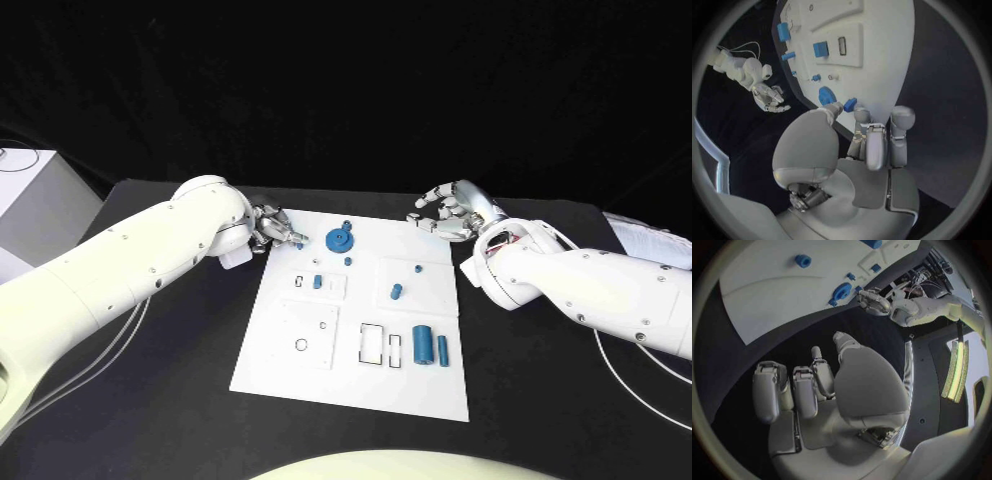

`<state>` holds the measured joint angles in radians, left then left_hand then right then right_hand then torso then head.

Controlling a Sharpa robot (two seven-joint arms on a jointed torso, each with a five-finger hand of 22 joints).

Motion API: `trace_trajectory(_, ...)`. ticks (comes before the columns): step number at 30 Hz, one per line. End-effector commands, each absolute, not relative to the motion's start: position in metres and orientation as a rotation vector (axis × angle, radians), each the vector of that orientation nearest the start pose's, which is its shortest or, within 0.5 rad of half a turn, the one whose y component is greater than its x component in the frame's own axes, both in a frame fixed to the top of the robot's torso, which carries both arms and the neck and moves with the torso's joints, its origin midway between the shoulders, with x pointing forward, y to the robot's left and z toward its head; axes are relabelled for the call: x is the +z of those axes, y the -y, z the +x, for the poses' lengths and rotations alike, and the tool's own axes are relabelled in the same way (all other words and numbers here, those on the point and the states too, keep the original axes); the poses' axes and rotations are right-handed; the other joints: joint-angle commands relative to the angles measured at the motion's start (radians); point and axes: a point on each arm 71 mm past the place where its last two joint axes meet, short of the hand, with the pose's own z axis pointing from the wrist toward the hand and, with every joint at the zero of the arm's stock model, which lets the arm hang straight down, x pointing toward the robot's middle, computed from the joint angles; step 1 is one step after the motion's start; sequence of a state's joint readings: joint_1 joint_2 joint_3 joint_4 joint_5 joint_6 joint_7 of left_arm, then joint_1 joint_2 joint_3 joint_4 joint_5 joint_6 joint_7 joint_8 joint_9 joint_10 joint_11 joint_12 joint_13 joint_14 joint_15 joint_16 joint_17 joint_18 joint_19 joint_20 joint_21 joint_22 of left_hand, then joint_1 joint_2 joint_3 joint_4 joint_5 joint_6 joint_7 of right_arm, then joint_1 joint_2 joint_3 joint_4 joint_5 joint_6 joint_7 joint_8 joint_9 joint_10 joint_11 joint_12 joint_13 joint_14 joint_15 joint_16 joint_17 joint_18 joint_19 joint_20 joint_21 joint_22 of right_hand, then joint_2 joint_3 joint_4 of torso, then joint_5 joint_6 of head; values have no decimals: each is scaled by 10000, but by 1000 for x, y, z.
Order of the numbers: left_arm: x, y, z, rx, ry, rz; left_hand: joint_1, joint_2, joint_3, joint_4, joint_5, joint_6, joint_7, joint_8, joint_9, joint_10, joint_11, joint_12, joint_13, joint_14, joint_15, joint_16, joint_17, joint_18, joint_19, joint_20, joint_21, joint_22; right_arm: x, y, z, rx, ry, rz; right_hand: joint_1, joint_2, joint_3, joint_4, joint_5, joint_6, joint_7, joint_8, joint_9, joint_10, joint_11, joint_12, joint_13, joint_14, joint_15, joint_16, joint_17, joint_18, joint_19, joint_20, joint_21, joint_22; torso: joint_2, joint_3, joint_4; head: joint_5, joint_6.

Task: Assemble the parts on the task board

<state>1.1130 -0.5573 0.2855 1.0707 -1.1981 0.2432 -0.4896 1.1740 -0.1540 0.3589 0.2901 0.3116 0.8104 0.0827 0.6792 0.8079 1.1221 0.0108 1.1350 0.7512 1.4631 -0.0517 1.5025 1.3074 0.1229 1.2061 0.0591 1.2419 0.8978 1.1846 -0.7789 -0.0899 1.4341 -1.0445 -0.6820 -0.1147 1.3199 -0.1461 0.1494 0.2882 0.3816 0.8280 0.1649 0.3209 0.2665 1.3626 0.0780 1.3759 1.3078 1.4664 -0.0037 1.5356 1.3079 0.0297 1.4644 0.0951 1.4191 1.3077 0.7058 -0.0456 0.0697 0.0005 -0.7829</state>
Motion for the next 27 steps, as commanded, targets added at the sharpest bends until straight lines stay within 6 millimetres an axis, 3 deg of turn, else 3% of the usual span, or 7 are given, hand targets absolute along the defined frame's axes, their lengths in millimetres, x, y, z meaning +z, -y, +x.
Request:
trace_trajectory(1,-204,-208,565,-4478,-22264,-3748,191,35,99,-11,2,76,-22,-39,-24,-66,-7,73,6,514,44,33,1246,85,-22,11,31,32,-202,214,499,7067,-15031,4033,-84,-10,65,12,40,-74,-9,-2,-17,17,12,11,507,874,48,-22,2004,69,510,54,2,1502,10,-2,1,-1,-4)
trace_trajectory(15,-203,-208,566,-5206,-22073,-4241,1387,556,878,-93,63,-33,-59,11,-66,-106,-43,55,-82,496,16,40,1218,92,-94,13,30,24,-203,215,500,7056,-15040,4036,-94,-10,89,12,45,-66,-11,3,-18,28,10,22,514,873,46,-26,1998,69,511,53,1,1503,2,-6,-1,-1,-19)
trace_trajectory(23,-203,-209,565,-5524,-21993,-4426,1982,505,1905,-310,97,-163,-30,206,36,-68,-28,32,-131,501,28,65,1237,93,-123,28,62,59,-203,215,500,7048,-15036,4036,-104,-7,96,16,47,-63,-12,5,-18,39,10,31,523,874,46,-24,2002,69,511,53,0,1503,-2,-11,3,-1,-22)
trace_trajectory(27,-201,-209,565,-5756,-21889,-4497,1876,264,2773,-468,133,-207,-6,466,196,-52,-19,27,-147,496,40,69,1223,100,-142,29,89,73,-203,215,500,7053,-15019,4030,-111,-3,102,18,52,-59,-12,7,-18,37,9,30,521,871,46,-31,1990,69,512,53,2,1504,-10,-9,10,-3,-17)
